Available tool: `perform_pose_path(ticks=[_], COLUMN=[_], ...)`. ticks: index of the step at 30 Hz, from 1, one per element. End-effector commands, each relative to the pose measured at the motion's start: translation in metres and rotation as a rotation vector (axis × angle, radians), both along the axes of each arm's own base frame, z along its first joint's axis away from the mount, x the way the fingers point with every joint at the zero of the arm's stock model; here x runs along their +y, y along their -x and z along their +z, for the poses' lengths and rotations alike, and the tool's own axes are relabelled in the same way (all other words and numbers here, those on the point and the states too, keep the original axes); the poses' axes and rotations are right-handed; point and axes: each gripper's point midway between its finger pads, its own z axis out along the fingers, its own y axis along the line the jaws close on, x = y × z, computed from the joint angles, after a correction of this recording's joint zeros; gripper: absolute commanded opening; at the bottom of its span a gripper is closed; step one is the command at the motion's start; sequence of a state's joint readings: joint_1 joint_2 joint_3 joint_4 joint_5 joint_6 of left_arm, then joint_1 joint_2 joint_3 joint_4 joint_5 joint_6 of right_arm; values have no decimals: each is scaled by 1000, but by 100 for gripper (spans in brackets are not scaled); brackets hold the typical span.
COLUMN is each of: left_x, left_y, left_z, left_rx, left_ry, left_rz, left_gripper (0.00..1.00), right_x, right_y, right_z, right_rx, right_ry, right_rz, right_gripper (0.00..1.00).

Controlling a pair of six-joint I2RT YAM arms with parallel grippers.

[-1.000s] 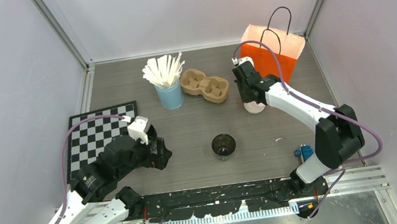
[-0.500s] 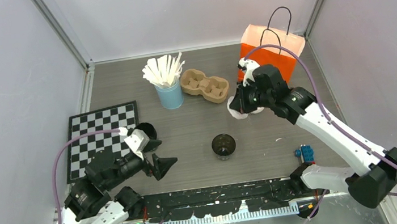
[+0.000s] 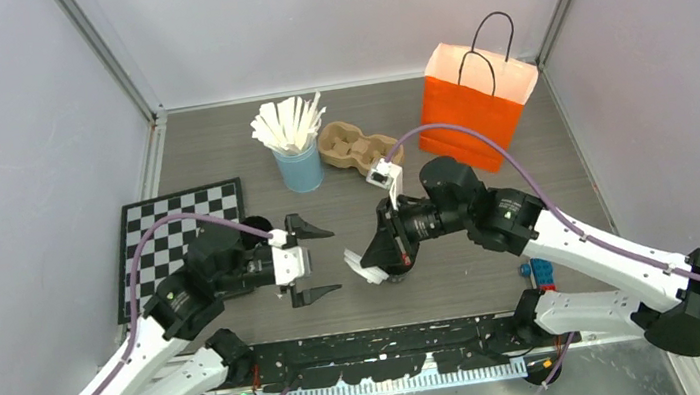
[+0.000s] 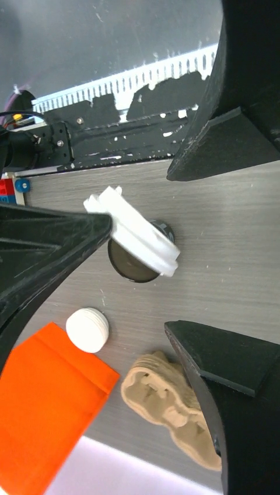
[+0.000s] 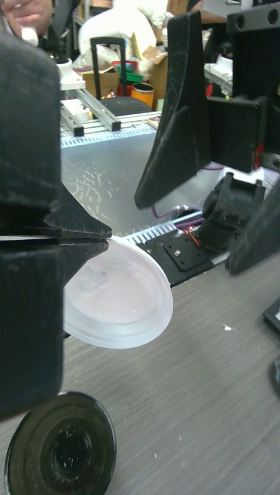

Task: Pack the takeout coffee

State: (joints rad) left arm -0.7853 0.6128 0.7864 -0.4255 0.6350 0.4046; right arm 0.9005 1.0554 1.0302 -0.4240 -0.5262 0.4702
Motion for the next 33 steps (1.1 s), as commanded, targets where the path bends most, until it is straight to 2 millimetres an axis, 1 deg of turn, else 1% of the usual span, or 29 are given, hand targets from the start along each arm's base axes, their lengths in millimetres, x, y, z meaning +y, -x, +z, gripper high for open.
perform_pose_path(ticks=[1, 4, 6, 9, 11, 15, 22, 24, 25, 27, 29, 33], left_x=[-12, -17, -19, -20, -22, -27, -36, -38, -39, -40, -41, -41], left_y=[4, 7, 11, 19, 20, 17, 13, 12, 12, 11, 12, 14], left_z=[31, 29, 23, 12, 10, 10, 7, 4, 3, -1, -6, -8], left_rx=[-190, -187, -160, -121, -105, -86, -54, -36, -25, -9, 6, 12], left_ry=[43, 48, 35, 13, 11, 8, 42, 39, 36, 28, 20, 29], left_rz=[-133, -170, -201, -254, -271, -271, -262, -255, -252, -251, -252, -254], left_gripper=[92, 93, 93, 91, 89, 79, 66, 59, 53, 47, 43, 38], right_x=[8, 11, 11, 11, 10, 8, 3, 2, 1, 0, -2, -5], right_y=[19, 29, 30, 32, 35, 40, 43, 43, 43, 43, 43, 43], right_z=[23, 23, 25, 28, 30, 31, 22, 21, 21, 22, 22, 23], right_rx=[-40, -40, -45, -48, -50, -60, -56, -59, -64, -72, -78, -87], right_ry=[-71, -75, -84, -106, -115, -124, -111, -110, -111, -114, -118, -117], right_rz=[73, 102, 102, 102, 111, 133, 141, 139, 137, 128, 121, 114], right_gripper=[0, 0, 0, 0, 0, 0, 0, 0, 0, 0, 0, 0])
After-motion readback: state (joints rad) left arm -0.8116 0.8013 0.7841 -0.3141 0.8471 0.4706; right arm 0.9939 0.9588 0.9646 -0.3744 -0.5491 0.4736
